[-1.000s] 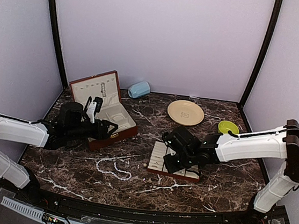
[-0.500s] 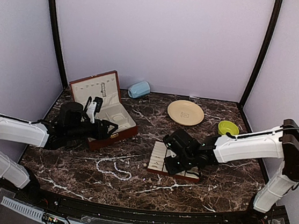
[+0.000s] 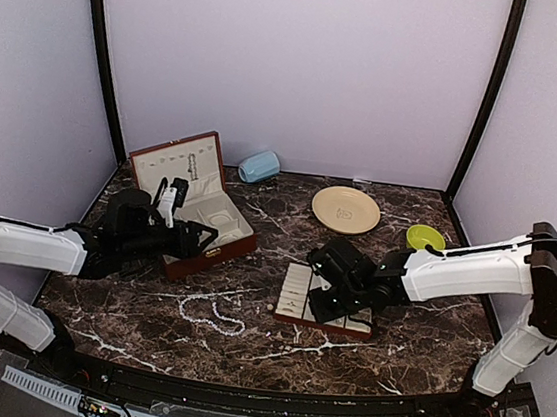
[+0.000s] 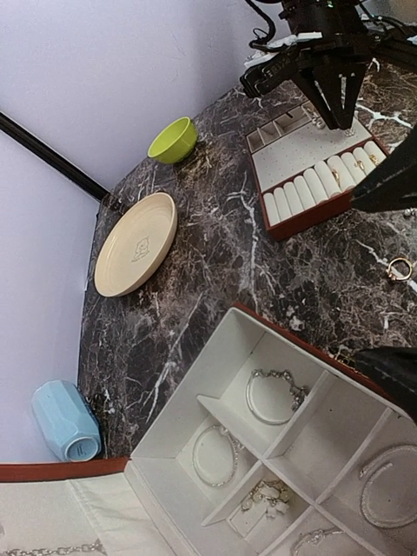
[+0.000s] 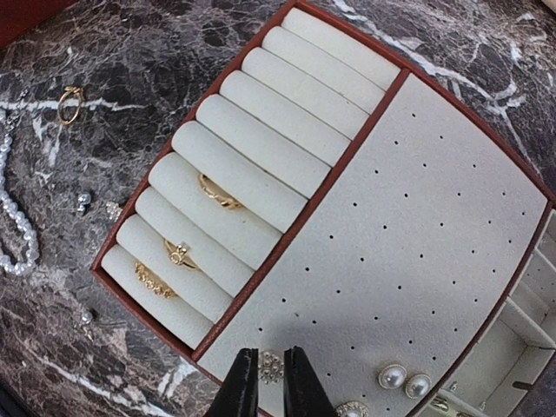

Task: Organize the mixed jewelry
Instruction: Adjust the earring on the earring holder.

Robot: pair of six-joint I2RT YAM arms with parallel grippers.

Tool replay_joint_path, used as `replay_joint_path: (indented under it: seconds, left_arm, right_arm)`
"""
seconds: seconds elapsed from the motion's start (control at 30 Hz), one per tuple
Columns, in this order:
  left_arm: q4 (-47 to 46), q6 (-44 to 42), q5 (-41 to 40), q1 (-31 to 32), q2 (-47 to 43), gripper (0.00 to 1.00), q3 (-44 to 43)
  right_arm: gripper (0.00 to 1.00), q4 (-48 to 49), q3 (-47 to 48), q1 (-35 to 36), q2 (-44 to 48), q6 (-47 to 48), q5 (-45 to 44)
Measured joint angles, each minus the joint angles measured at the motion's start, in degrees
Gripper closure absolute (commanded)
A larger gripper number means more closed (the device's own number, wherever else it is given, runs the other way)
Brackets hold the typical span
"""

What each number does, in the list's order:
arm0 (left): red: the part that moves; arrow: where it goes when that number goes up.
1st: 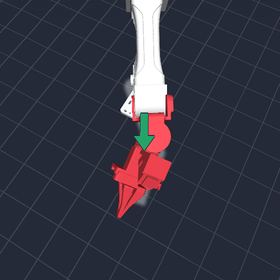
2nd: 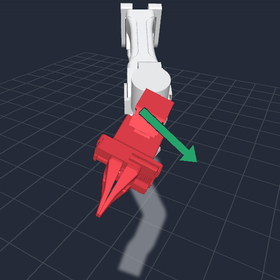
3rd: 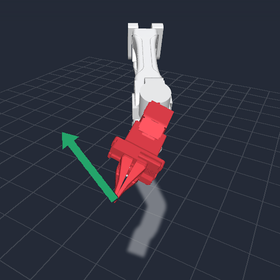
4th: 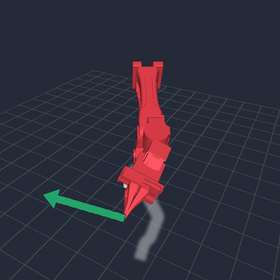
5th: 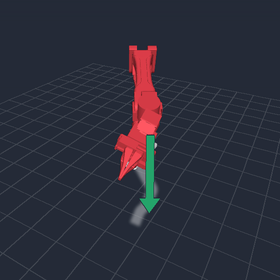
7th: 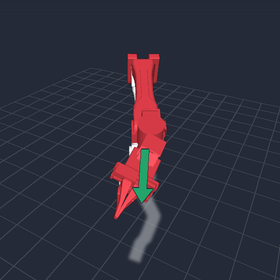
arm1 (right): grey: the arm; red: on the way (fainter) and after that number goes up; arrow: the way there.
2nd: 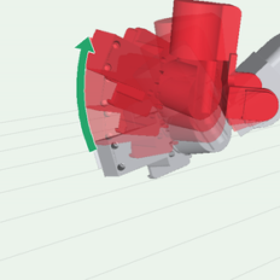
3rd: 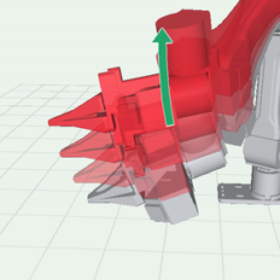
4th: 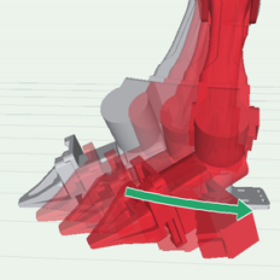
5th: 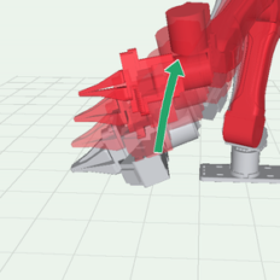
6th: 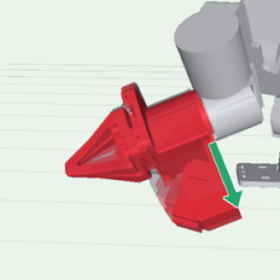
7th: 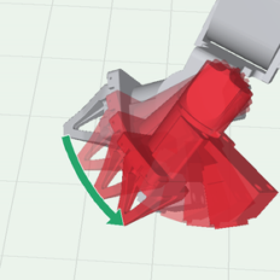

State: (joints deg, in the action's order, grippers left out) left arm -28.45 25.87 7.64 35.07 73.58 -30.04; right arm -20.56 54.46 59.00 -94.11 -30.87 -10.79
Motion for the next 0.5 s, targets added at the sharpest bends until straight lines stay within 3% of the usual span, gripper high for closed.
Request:
replay_joint_path:
  seconds: [0.27,0.5]
  left_arm:
    - [3.0,-1.0,-2.2,-0.3,-4.4,0.4,0.1]
    - [14.3,-3.3,-1.4,-6.5,-9.7,0.27,-2.3]
  right_arm:
    - [0.65,-0.1,0.0,-3.0,4.9,-0.9,0.9]
    - [0.61,-2.0,1.1,-3.2,5.6,1.5,2.3]
